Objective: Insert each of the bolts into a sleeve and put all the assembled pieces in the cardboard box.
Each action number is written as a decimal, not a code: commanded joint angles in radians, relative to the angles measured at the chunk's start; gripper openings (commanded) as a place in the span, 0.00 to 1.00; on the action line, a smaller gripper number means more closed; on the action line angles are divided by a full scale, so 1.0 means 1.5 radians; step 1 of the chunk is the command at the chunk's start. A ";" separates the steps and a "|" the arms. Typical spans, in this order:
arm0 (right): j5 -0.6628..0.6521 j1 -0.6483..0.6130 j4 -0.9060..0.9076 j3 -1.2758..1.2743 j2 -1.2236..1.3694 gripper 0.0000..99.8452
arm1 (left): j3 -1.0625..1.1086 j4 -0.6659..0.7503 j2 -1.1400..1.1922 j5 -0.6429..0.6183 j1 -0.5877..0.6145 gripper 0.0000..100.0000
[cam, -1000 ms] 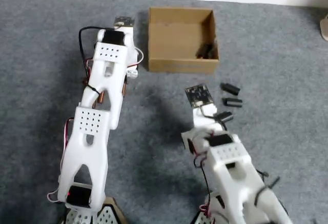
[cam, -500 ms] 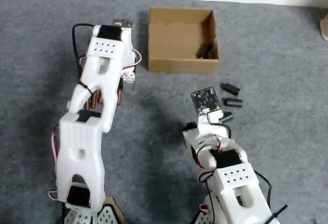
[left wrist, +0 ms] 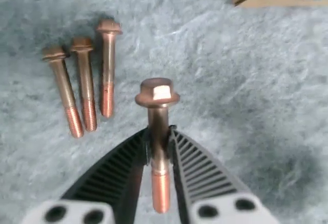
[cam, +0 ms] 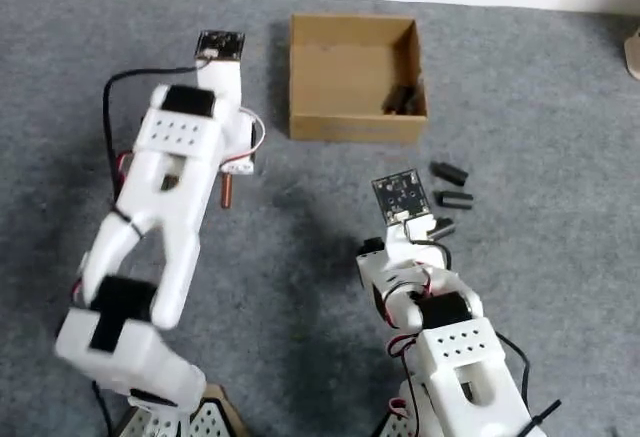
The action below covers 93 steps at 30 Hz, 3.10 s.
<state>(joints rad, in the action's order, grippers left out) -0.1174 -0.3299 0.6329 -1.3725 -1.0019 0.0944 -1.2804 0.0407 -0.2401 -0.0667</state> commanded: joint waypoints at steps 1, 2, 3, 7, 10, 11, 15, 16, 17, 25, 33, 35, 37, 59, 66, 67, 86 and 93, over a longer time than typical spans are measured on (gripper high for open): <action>0.003 -0.044 -0.009 0.011 -0.018 0.00 | 0.059 0.091 -0.084 -0.006 -0.023 0.01; 0.003 -0.061 -0.009 0.011 -0.018 0.00 | 0.073 0.113 -0.087 -0.006 -0.028 0.01; 0.003 -0.080 -0.009 0.011 -0.018 0.00 | 0.087 0.132 -0.092 -0.006 -0.033 0.01; 0.003 -0.156 -0.017 0.010 -0.018 0.00 | 0.123 0.180 -0.096 -0.006 -0.064 0.01; 0.004 -0.173 -0.081 -0.001 -0.018 0.00 | 0.125 0.178 -0.100 -0.010 -0.088 0.01; 0.004 -0.169 -0.102 -0.012 -0.018 0.00 | 0.131 0.178 -0.110 -0.010 -0.094 0.01; 0.004 -0.143 -0.193 -0.041 -0.018 0.00 | 0.158 0.182 -0.206 -0.010 -0.093 0.01; 0.004 -0.141 -0.208 -0.050 -0.018 0.00 | 0.173 0.182 -0.240 -0.010 -0.093 0.01; 0.004 -0.140 -0.221 -0.058 -0.018 0.00 | 0.192 0.185 -0.276 -0.010 -0.096 0.01; 0.005 -0.141 -0.306 -0.090 -0.018 0.00 | 0.394 0.418 -0.457 -0.007 -0.123 0.01; 0.004 -0.127 -0.306 -0.090 -0.018 0.00 | 0.443 0.504 -0.482 -0.013 -0.127 0.01; 0.004 -0.121 -0.308 -0.090 -0.018 0.00 | 0.446 0.520 -0.482 -0.052 -0.127 0.01; 0.004 -0.121 -0.310 -0.101 -0.018 0.00 | 0.448 0.525 -0.482 -0.097 -0.127 0.01; 0.008 -0.112 -0.808 -0.295 -0.009 0.00 | 0.442 0.591 -0.483 -0.134 -0.215 0.01; 0.008 -0.113 -0.787 -0.295 -0.008 0.00 | 0.419 0.638 -0.502 -0.133 -0.215 0.01; 0.008 -0.113 -0.781 -0.295 -0.008 0.00 | 0.414 0.638 -0.511 -0.133 -0.215 0.01; 0.008 -0.112 -0.779 -0.295 -0.010 0.00 | 0.495 0.596 -0.614 -0.178 -0.239 0.01; 0.008 -0.112 -0.779 -0.295 -0.010 0.00 | 0.558 0.689 -0.614 -0.176 -0.236 0.01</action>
<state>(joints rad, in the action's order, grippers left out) -0.1128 -0.5094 -0.5347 -1.6671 -1.0081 0.9291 -0.3061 -0.8477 -0.4933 -0.4120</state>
